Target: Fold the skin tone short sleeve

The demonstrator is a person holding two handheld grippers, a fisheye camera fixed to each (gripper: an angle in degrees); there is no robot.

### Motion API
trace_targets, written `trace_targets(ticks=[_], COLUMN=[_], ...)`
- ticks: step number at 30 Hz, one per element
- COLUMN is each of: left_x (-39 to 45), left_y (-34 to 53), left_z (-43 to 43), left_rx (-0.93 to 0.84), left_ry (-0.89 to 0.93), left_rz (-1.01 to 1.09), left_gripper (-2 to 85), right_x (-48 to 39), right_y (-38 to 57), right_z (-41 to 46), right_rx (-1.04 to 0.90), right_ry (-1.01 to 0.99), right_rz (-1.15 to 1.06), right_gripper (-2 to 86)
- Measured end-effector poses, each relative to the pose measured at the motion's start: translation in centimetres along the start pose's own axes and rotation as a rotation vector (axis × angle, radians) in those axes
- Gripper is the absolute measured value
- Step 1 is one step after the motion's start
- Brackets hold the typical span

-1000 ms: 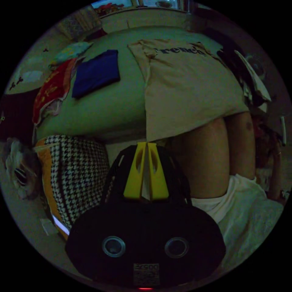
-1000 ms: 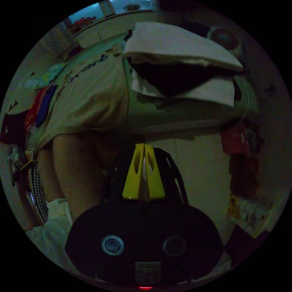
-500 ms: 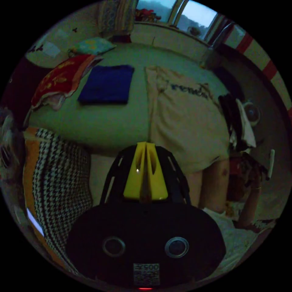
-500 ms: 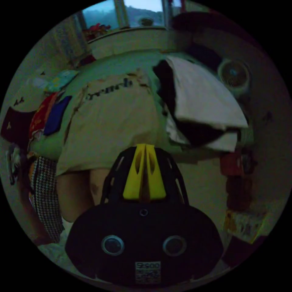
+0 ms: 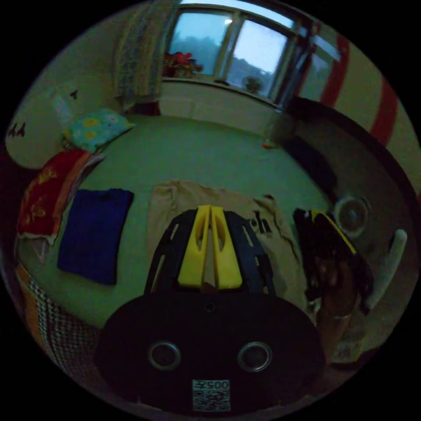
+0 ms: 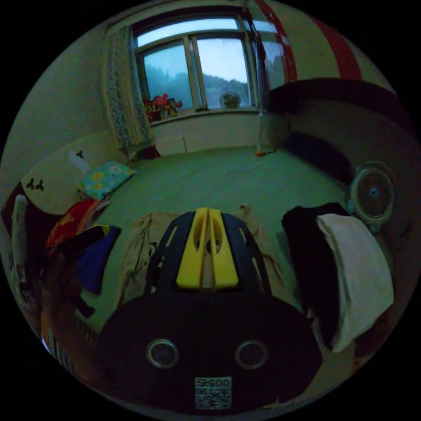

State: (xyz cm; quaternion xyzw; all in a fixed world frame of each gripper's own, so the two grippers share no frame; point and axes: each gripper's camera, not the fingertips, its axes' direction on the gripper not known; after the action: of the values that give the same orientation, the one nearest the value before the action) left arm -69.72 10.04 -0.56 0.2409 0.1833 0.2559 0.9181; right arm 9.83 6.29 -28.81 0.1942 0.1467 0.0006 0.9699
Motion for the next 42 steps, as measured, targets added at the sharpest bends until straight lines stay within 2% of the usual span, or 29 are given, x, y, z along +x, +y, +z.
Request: trace_targets(ticks=[4,6,7,9,11,16,19,21,26,28,30,33,42], left_x=[-2.6,-3.8,-3.7,-3.3,-3.3,-3.5,-3.4,-3.5,-4.8,-5.2,-5.6,-6.2,-7.7], left_y=[-1.2,-1.0,-1.2,-2.5,-3.0,-4.4,-5.4,-6.3,-7.9,-8.5,-9.1,-9.9,-11.6], left_z=[6.7,9.1,9.7,11.6,12.7,17.5,20.4,21.7,23.6,24.4,25.9,28.1,32.3], left_rx=[-0.154,-0.124,-0.131,-0.196,-0.17,-0.233,-0.291,-0.268,-0.242,-0.229,-0.24,-0.307,-0.374], left_ry=[0.085,0.275,0.284,0.215,0.173,0.196,0.035,-0.124,-0.321,-0.329,-0.273,-0.185,-0.252], left_rz=[-0.132,-0.21,-0.199,-0.138,-0.136,-0.105,-0.06,-0.027,-0.009,0.014,0.053,0.041,0.052], left_gripper=[-0.6,-0.6,-0.6,-0.6,-0.6,-0.6,-0.5,-0.3,1.3,3.6,8.3,11.0,10.1], right_x=[-0.8,-1.3,-1.8,-2.7,-3.5,-4.8,-5.0,-5.1,-6.0,-6.8,-7.5,-8.6,-11.8], right_y=[0.0,0.2,0.1,-0.6,-1.2,-3.0,-4.0,-4.4,-5.6,-6.2,-6.6,-7.3,-9.3], right_z=[10.3,13.5,15.0,16.5,17.8,22.6,25.0,26.5,30.9,32.9,34.4,36.6,42.6], right_rx=[-0.198,-0.324,-0.357,-0.34,-0.307,-0.333,-0.339,-0.346,-0.391,-0.4,-0.408,-0.413,-0.433], right_ry=[0.082,0.125,0.146,0.167,0.171,0.05,0.004,-0.004,-0.046,-0.055,-0.055,-0.065,-0.094], right_rz=[0.033,0.028,0.023,0.013,0.002,0.052,0.081,0.097,0.117,0.109,0.102,0.087,0.076], right_gripper=[-1.1,-1.1,-1.1,-1.1,-1.2,-1.2,-1.2,-1.2,-1.2,-1.2,-1.2,-1.2,-1.2])
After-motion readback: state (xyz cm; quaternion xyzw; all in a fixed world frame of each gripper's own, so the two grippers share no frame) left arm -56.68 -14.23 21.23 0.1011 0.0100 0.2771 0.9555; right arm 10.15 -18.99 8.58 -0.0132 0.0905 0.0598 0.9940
